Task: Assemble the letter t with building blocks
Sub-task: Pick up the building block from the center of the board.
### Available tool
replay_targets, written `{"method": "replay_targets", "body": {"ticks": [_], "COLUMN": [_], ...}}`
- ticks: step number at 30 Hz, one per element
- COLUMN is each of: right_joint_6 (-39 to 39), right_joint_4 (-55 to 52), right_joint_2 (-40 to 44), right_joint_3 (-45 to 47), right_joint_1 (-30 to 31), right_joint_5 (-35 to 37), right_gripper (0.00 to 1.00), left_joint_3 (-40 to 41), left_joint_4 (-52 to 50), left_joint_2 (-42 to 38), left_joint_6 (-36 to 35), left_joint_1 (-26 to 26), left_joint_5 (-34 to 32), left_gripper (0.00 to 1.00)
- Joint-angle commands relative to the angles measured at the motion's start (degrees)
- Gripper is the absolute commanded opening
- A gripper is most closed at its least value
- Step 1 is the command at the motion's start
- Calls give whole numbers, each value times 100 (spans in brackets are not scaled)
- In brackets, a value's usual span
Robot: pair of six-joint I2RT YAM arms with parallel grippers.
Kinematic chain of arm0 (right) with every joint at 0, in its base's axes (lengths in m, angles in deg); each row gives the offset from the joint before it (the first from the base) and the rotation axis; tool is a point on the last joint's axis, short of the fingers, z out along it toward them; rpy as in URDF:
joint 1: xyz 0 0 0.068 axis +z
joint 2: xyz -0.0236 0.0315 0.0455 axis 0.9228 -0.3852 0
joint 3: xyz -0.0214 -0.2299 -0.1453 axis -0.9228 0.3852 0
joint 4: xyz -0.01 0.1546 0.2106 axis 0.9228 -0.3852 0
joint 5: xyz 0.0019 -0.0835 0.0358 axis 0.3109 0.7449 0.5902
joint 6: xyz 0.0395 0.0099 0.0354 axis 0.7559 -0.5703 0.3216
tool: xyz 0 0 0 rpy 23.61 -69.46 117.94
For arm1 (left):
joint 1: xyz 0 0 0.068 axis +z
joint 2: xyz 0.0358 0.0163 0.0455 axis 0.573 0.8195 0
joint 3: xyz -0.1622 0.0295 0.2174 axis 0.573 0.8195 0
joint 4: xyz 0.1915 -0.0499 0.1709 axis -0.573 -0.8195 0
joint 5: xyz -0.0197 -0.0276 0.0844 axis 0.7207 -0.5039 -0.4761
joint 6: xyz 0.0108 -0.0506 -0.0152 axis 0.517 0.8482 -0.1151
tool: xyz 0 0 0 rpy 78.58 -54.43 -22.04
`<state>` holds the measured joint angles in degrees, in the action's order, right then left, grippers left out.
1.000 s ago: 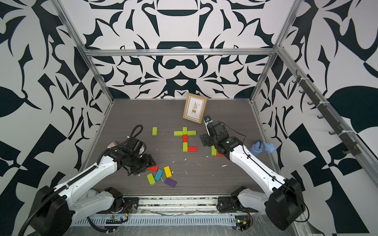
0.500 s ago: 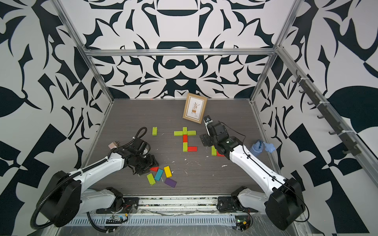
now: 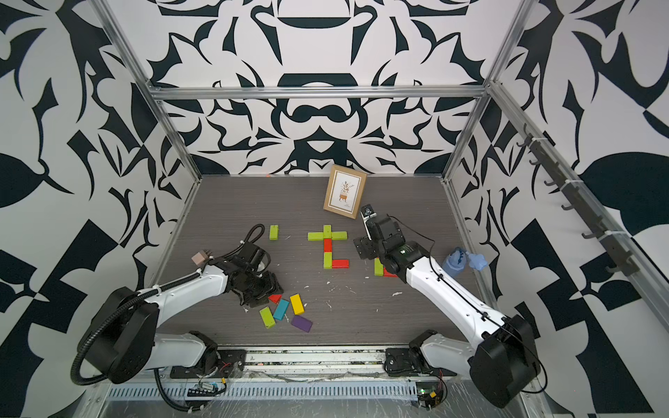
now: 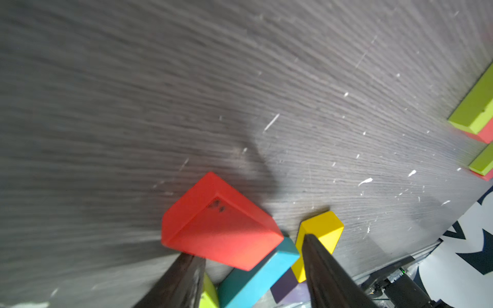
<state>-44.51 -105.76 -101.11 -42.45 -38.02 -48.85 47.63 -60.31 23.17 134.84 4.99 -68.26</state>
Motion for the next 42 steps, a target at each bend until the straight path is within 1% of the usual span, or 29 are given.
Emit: {"method": "replay_targets", "body": {"ticks": [1,5,12,18,26,40,42], "right_joint_6": [77,64,64,64,56,46,46], "right_joint_4": [116,108,107,107,108,108,101], "right_joint_2": [95,134,143,134,127,152,162], "right_joint_3": [-66,-66,-68,-74,-66,-66,-66], "right_joint_1": [-9,-9,-11,-10,-8,-7,-10], "right_joint_5": [115,140,140,140,149,209,215], "right_gripper": [99,99,99,99,99,99,99], "left_joint_3": [-124,-333,-497,-533,-836,-1260,-1299], "left_joint_4": [-100,-346,-591,-719,-1256,-1629,-1653], "left_joint_2": [337,527,776,801,1004,1415,1473], "left_joint_6": [-162,-404,-826,-999,-1088,-1088,-1079], "left_joint_1": [-17,-17,-17,-84,-343,-696,-753], "left_joint_5": [-323,-663,-939,-1097,-1635,-1972,-2006], "left_gripper": [59,57,49,49,50,48,46]}}
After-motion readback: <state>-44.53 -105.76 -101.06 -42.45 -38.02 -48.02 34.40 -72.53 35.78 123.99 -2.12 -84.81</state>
